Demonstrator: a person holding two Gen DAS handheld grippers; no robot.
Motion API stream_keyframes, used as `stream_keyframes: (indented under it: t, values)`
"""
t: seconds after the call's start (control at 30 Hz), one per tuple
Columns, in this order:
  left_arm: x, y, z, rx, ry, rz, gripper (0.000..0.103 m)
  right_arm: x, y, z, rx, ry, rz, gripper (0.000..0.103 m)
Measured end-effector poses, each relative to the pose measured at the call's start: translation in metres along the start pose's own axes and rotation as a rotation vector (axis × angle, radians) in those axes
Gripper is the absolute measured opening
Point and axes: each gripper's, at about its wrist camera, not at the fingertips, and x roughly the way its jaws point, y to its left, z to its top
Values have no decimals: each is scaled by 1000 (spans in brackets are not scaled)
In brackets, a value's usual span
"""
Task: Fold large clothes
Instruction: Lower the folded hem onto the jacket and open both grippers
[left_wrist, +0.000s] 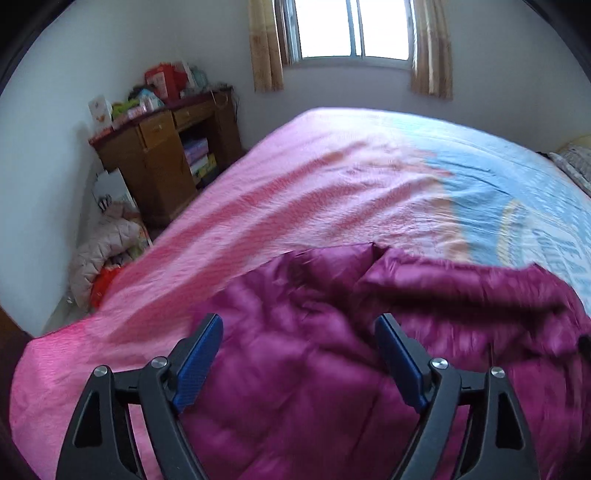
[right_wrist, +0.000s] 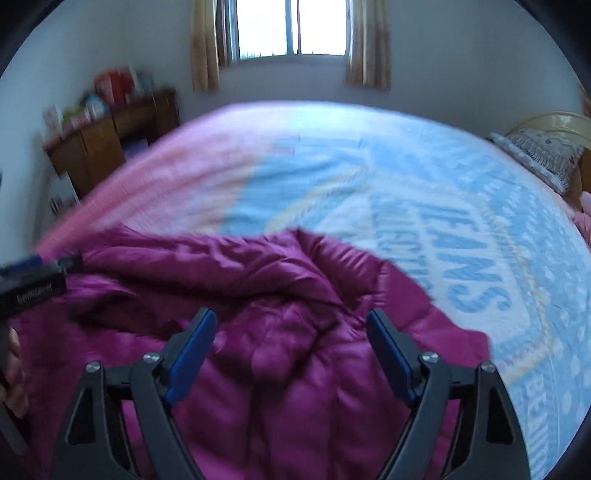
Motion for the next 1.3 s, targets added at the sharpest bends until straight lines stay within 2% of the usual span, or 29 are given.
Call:
stream_keyframes:
  t: [0.13,0.27,0.37,0.43,0.57,0.73,0.9,0.93,1.0,1.07,1.13,1.2,1.27,1.3]
  values:
    - [-66,35,-48,75,-43,-27,85,-86,2,-27,-17,-91,64,87]
    - [-127,74,-107,96,-57,-92,85,-172,-4,-65,-60,-164,98,87]
    - [-163,101,-154,93,-51,-89,85,-223,-14,-102,-62,-169,132,87]
    - [-177,112,-176,73,-43,-84,85,-248,-21,-133,-55,-137,141,87]
    - [-200,132,-214,5,-29,-127,85,-267,-28,-183,-38,-29,130,87]
    - [-210,138,-233,-27,-12,-125,85,-271,-39,-241,-11,106,97,86]
    - [-228,147,-230,-65,-53,-161,85,-255,-49,-275,129,234,182,77]
    - [-233,148,-229,-66,-63,-164,85,-257,-47,-282,139,239,190,77]
    - [-239,150,-227,-60,-80,-163,85,-260,-37,-284,107,233,197,77]
    - [-242,152,-225,-60,-92,-151,85,-256,-25,-284,67,282,237,75]
    - [-243,156,-223,-72,-99,-148,85,-252,-18,-284,33,306,235,66]
    - [-242,161,-221,-89,-95,-145,85,-248,-17,-283,19,328,248,36]
    - [-239,169,-218,-103,-91,-133,85,-242,-22,-284,99,372,355,22]
    - [-238,173,-216,-108,-92,-128,85,-239,-23,-282,131,394,389,19]
